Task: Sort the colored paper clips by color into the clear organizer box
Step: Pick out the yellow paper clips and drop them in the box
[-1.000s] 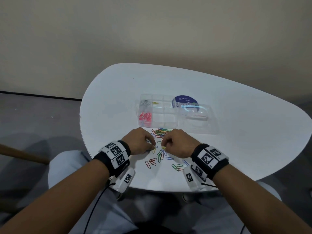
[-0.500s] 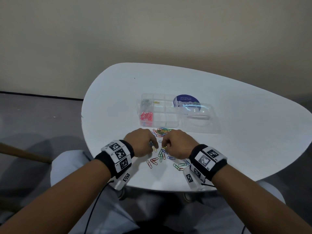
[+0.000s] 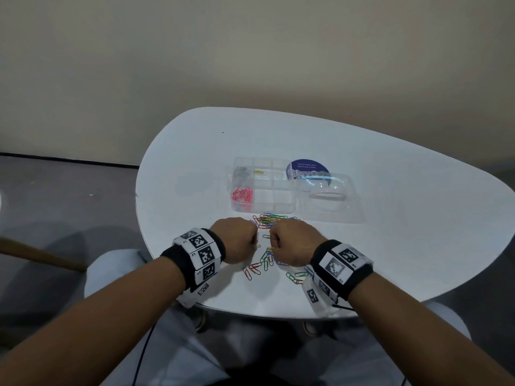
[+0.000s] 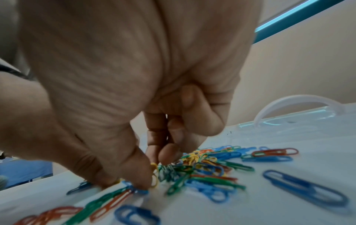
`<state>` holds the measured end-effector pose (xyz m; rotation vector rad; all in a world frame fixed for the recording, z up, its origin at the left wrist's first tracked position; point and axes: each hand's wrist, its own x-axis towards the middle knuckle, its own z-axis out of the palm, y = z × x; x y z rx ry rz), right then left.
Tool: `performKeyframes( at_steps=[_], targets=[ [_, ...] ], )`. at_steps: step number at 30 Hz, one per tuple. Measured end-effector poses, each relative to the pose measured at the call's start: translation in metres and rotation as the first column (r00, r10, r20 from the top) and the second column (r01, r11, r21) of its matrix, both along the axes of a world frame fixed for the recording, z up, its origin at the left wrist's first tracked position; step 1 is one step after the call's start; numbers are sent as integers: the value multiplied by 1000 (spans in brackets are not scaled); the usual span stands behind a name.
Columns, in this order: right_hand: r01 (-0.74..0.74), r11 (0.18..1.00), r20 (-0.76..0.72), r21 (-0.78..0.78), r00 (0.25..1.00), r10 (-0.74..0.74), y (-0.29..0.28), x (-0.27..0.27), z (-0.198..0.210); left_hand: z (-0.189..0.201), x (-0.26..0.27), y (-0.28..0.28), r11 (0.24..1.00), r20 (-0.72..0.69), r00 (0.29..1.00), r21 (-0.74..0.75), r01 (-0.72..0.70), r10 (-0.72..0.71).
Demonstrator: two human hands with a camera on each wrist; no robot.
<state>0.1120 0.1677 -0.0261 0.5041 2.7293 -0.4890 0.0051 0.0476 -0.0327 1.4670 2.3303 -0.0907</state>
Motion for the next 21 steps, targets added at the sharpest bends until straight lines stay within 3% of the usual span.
performKeyframes(
  at_steps=[3, 5, 6, 7, 8, 9, 10, 11, 12, 16, 21],
  targets=[
    [15, 1000, -33, -10, 999, -15, -1, 5, 1, 2, 1, 0, 998, 108, 993, 39, -57, 52],
    [39, 998, -78, -39, 996, -42, 2, 8, 4, 7, -1, 0, 954, 386, 903, 145, -263, 190],
    [54, 996, -113, -67, 992, -61, 5, 9, 6, 11, -2, 1, 885, 590, 766, 174, -431, 257],
    [73, 991, -155, -111, 984, -89, 9, 10, 10, 14, -4, 0, 780, 787, 550, 148, -608, 279],
    [93, 981, -198, -169, 972, -126, 12, 11, 15, 16, -5, 0, 669, 926, 289, 55, -742, 245],
    [114, 966, -239, -231, 956, -170, 15, 11, 21, 18, -7, -2, 585, 985, 37, -69, -808, 168],
    [128, 949, -281, -289, 936, -212, 17, 11, 27, 19, -9, -3, 539, 984, -157, -177, -823, 84],
    [133, 929, -320, -345, 914, -250, 17, 11, 34, 18, -9, -4, 522, 958, -288, -252, -815, 12],
    [128, 908, -355, -399, 891, -281, 16, 11, 42, 16, -9, -4, 521, 926, -375, -300, -799, -41],
    [43, 855, -444, -517, 840, -311, 6, 6, 66, 11, 2, 6, 596, 820, -557, -384, -705, -131],
    [35, 812, -425, -582, 839, -341, 0, -3, 69, 10, 13, 18, 638, 794, -601, -415, -648, -93]
  ],
)
